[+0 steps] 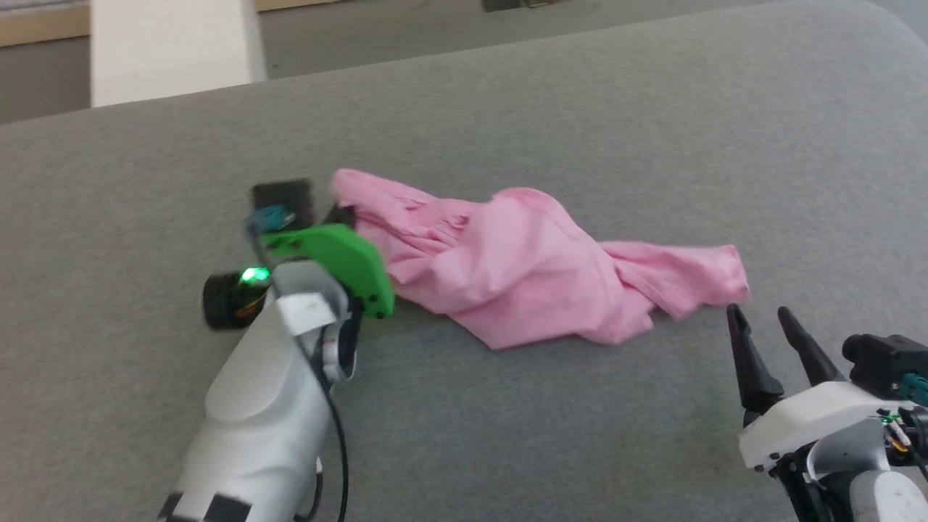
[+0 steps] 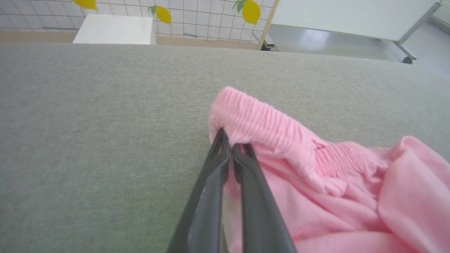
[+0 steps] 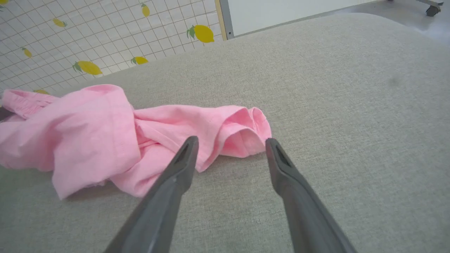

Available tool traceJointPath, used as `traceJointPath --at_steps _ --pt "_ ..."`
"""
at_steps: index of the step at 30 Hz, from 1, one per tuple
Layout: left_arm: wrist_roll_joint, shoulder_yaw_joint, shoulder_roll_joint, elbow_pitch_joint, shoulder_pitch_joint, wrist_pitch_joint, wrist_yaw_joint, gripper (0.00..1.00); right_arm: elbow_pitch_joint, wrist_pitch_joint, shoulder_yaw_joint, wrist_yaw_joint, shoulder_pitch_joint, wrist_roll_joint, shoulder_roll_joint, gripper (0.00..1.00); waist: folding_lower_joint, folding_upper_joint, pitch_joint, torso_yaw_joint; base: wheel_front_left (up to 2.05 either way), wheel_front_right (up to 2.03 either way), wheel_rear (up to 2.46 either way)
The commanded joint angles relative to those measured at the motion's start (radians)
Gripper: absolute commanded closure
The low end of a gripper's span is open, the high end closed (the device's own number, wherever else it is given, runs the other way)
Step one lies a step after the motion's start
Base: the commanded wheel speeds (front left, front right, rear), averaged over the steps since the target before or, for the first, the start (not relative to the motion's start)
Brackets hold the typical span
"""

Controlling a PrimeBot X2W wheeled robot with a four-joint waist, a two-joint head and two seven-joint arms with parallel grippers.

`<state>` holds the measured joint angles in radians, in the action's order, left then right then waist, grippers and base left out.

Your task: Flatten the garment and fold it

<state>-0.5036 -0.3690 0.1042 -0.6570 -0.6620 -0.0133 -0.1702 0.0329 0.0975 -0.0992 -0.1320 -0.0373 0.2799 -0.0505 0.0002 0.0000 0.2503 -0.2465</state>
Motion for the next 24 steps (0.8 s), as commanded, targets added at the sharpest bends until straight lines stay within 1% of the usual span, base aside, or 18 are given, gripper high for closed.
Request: traceJointPath --at_steps 1,2,5,7,9,10,11,12,16,18,21,24 --pt "-0.025 0.028 0.008 0.013 0.044 0.039 -0.021 1.0 -0.012 0.004 -0.003 0.001 -0.009 -0.01 0.0 0.0 -0.0002 0.0 -0.047 0.098 0.0 0.0 0.0" --pt "-0.038 0.05 0.01 0.027 0.074 0.067 -0.036 1.0 -0.02 0.008 -0.004 0.001 -0.007 -0.016 0.0 0.0 -0.0002 0.0 -0.054 0.119 0.0 0.0 0.0" --pt "-0.069 0.087 0.012 0.065 0.164 0.106 -0.058 1.0 -0.046 0.02 -0.004 0.001 -0.003 -0.026 0.0 0.0 -0.0002 0.0 -0.066 0.172 0.0 0.0 0.0" --pt "-0.085 0.093 0.012 0.093 0.228 0.112 -0.059 1.0 -0.065 0.032 0.004 0.001 -0.006 -0.035 0.0 0.0 -0.0002 0.0 -0.072 0.206 0.0 0.0 0.0" --pt "-0.096 0.084 0.007 0.126 0.283 0.112 -0.048 1.0 -0.082 0.046 0.016 0.001 -0.017 -0.048 0.0 0.0 -0.0002 0.0 -0.073 0.239 0.0 0.0 0.0" --pt "-0.109 0.083 0.0 0.147 0.31 0.114 -0.039 0.96 -0.089 0.057 0.027 0.001 -0.027 -0.056 0.0 0.0 -0.0002 0.0 -0.072 0.255 0.0 0.0 0.0" --pt "-0.112 0.078 -0.003 0.165 0.326 0.123 -0.032 0.45 -0.094 0.067 0.037 0.001 -0.037 -0.065 0.0 0.0 -0.0002 0.0 -0.07 0.268 0.0 0.0 0.0" --pt "-0.115 0.075 -0.006 0.184 0.345 0.139 -0.023 0.0 -0.098 0.08 0.055 0.001 -0.055 -0.076 0.0 0.0 -0.0002 0.0 -0.067 0.282 0.0 0.0 0.0" --pt "-0.12 0.069 -0.018 0.254 0.388 0.217 0.007 0.0 -0.084 0.141 0.132 0.001 -0.146 -0.096 -0.002 0.0 -0.0002 0.0 -0.051 0.32 0.0 0.0 0.0" --pt "-0.103 0.072 -0.019 0.287 0.397 0.249 0.015 0.0 -0.06 0.181 0.18 0.001 -0.208 -0.105 -0.026 0.0 -0.0002 0.0 -0.036 0.337 0.0 0.0 0.0" --pt "-0.048 0.106 -0.023 0.36 0.399 0.273 0.015 0.0 0.007 0.255 0.247 0.001 -0.325 -0.101 -0.071 0.0 -0.0002 0.0 -0.007 0.371 0.0 0.0 0.0" --pt "0.058 0.154 -0.032 0.469 0.403 0.274 0.016 0.0 0.101 0.336 0.296 0.001 -0.432 -0.077 -0.109 0.0 -0.0002 0.0 0.018 0.409 0.0 0.0 0.0"
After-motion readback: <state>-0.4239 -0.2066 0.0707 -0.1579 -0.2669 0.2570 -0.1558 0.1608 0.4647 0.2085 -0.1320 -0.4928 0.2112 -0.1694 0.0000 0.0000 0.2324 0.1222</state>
